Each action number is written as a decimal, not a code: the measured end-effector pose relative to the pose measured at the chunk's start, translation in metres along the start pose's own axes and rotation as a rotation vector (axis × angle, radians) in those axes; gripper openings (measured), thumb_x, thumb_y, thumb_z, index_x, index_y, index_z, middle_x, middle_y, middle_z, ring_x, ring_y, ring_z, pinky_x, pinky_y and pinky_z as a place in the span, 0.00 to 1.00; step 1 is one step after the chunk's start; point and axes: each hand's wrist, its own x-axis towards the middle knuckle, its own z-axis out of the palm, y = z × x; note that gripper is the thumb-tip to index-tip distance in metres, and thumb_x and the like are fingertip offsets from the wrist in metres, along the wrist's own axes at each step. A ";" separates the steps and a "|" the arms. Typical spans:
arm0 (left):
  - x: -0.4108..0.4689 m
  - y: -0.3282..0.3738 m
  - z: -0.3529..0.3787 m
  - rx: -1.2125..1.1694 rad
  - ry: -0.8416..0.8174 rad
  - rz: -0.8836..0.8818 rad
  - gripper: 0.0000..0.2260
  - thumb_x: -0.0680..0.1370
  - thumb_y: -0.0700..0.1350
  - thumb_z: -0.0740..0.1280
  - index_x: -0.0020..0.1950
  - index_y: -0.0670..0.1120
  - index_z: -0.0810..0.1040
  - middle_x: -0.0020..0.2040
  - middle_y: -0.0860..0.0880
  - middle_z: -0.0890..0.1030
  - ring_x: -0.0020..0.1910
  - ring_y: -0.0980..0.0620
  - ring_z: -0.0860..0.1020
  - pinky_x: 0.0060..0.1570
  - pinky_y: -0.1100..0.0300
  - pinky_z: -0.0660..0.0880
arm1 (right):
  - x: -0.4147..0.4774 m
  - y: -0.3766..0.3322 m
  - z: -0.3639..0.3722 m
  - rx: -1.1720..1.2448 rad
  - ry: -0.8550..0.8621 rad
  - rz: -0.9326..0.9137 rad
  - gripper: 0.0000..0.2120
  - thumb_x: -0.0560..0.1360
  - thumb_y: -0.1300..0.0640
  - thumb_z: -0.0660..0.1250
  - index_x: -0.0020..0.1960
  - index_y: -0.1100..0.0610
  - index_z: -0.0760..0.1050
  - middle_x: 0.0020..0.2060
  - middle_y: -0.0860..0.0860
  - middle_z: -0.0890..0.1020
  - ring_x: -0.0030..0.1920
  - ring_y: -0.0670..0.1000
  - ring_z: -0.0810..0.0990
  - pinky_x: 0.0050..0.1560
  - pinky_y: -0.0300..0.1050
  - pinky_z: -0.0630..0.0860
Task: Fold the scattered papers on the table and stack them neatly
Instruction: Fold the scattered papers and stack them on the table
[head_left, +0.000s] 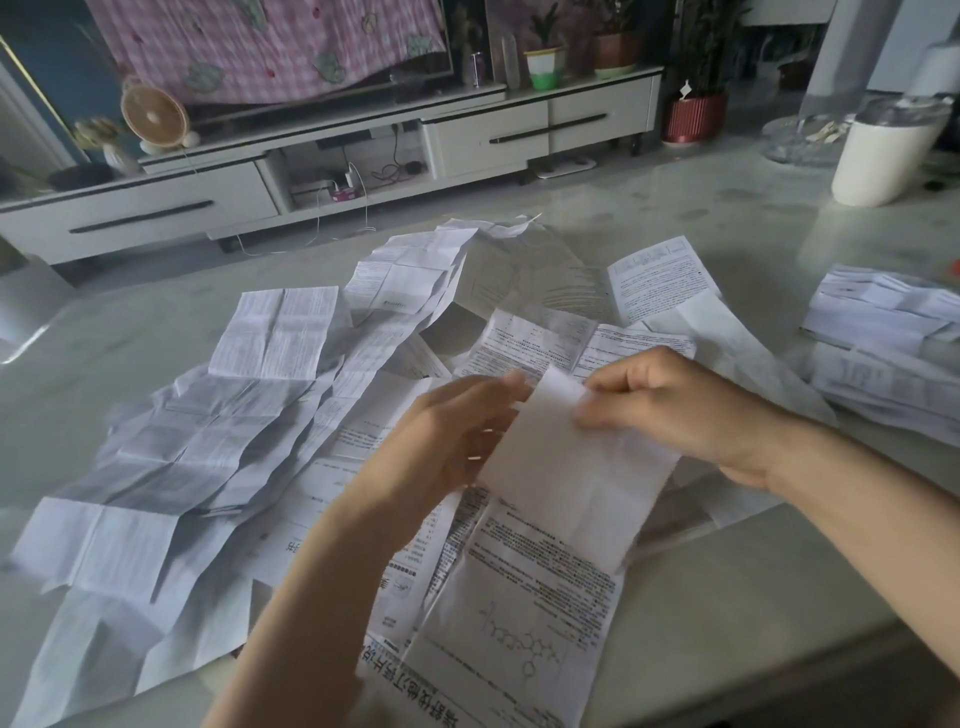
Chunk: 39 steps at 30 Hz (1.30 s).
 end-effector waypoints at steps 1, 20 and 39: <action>0.000 0.000 0.001 0.066 0.021 0.035 0.13 0.68 0.53 0.68 0.45 0.46 0.80 0.39 0.46 0.81 0.35 0.53 0.78 0.35 0.61 0.73 | -0.002 -0.002 0.003 -0.034 -0.054 -0.005 0.11 0.74 0.60 0.67 0.33 0.61 0.76 0.31 0.52 0.74 0.35 0.46 0.72 0.40 0.38 0.67; -0.001 0.001 -0.015 0.209 0.423 0.278 0.03 0.67 0.48 0.70 0.33 0.53 0.82 0.30 0.57 0.79 0.29 0.58 0.75 0.34 0.60 0.71 | -0.014 0.001 -0.026 -0.105 0.078 0.016 0.12 0.75 0.66 0.60 0.43 0.59 0.82 0.34 0.53 0.84 0.31 0.46 0.78 0.33 0.35 0.74; -0.001 -0.005 0.010 0.035 0.273 0.224 0.08 0.77 0.38 0.64 0.41 0.45 0.79 0.33 0.48 0.82 0.33 0.47 0.81 0.28 0.59 0.78 | -0.007 -0.001 -0.002 0.297 0.181 0.036 0.07 0.73 0.64 0.66 0.48 0.55 0.79 0.40 0.51 0.85 0.37 0.47 0.82 0.35 0.37 0.75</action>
